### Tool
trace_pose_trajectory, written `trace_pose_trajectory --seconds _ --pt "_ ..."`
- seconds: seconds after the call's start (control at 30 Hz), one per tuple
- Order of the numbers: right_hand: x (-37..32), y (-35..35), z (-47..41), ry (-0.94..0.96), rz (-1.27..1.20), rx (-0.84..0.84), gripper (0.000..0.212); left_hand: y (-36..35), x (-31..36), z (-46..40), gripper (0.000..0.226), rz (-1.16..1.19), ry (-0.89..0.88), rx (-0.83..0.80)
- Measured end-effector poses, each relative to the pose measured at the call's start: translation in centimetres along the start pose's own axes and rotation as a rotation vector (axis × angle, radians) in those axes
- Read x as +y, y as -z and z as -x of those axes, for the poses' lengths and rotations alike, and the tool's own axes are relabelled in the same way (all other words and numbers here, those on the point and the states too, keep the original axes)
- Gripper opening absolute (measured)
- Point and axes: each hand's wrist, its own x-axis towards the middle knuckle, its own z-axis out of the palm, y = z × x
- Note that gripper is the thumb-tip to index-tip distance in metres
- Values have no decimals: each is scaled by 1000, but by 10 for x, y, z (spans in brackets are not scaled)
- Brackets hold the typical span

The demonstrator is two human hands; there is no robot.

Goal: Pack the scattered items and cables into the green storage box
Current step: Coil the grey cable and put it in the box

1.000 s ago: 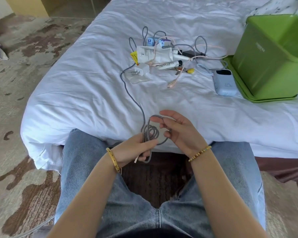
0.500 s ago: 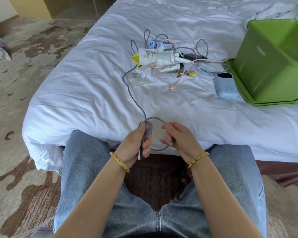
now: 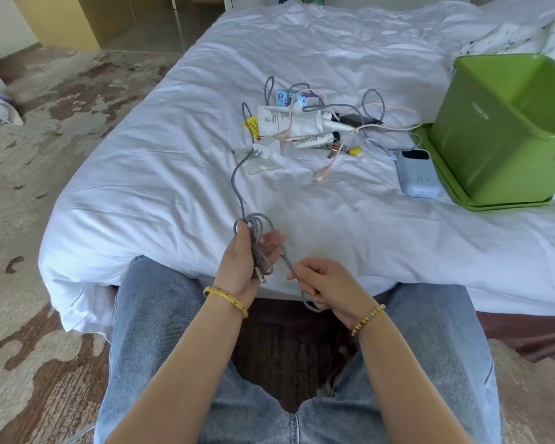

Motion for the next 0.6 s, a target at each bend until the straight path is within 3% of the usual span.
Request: trace_pose_trajectory --seconds 0.23,0.43,0.6 --pt "-3 -7 -6 -4 45 -52 25 -20 1 -13 40 -106 27 -67" --pt "-33 22 -23 147 89 -9 21 -28 44 -40 26 56 -66 -59" --pt "-45 33 -30 187 -227 -133 23 -31 53 -57 33 100 -66 -28"
